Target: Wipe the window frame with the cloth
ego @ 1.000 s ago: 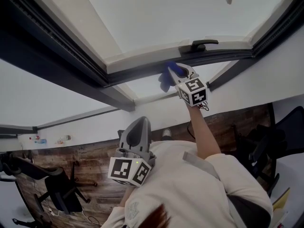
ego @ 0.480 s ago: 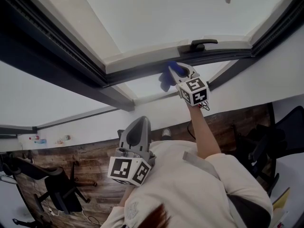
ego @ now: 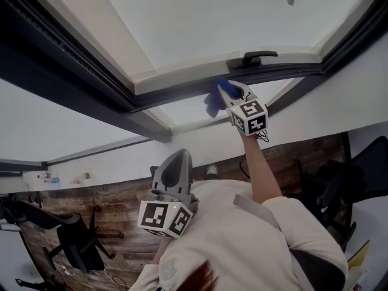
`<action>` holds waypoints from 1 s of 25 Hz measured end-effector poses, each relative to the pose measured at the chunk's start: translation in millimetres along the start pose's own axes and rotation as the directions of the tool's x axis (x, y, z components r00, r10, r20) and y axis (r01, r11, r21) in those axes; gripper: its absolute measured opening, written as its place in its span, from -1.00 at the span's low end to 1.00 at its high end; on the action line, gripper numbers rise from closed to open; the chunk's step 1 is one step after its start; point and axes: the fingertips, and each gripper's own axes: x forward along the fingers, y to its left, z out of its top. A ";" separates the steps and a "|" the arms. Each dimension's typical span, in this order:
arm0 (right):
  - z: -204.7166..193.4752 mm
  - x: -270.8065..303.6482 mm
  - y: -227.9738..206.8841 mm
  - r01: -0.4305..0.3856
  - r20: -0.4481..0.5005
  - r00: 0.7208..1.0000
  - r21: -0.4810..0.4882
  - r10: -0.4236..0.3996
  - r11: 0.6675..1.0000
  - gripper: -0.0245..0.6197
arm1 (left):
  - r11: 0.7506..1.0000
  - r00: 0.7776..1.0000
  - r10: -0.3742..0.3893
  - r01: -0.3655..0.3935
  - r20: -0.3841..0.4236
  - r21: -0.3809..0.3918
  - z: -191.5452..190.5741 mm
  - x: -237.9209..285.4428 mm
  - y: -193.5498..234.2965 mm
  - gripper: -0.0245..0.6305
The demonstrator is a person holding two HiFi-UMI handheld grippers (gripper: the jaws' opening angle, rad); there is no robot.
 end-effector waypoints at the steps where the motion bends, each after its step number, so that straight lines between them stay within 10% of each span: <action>1: -0.2 -0.8 -1.4 0.003 0.000 1.000 0.001 -0.003 1.000 -0.77 | 1.000 1.000 0.000 0.000 0.000 0.000 -0.2 0.3 -0.2 -0.91; 25: -3.5 0.1 -6.2 0.001 -0.009 1.000 -0.003 -0.001 1.000 -0.77 | 0.993 0.990 -0.117 0.118 -0.075 0.016 2.8 36.6 -23.0 -0.91</action>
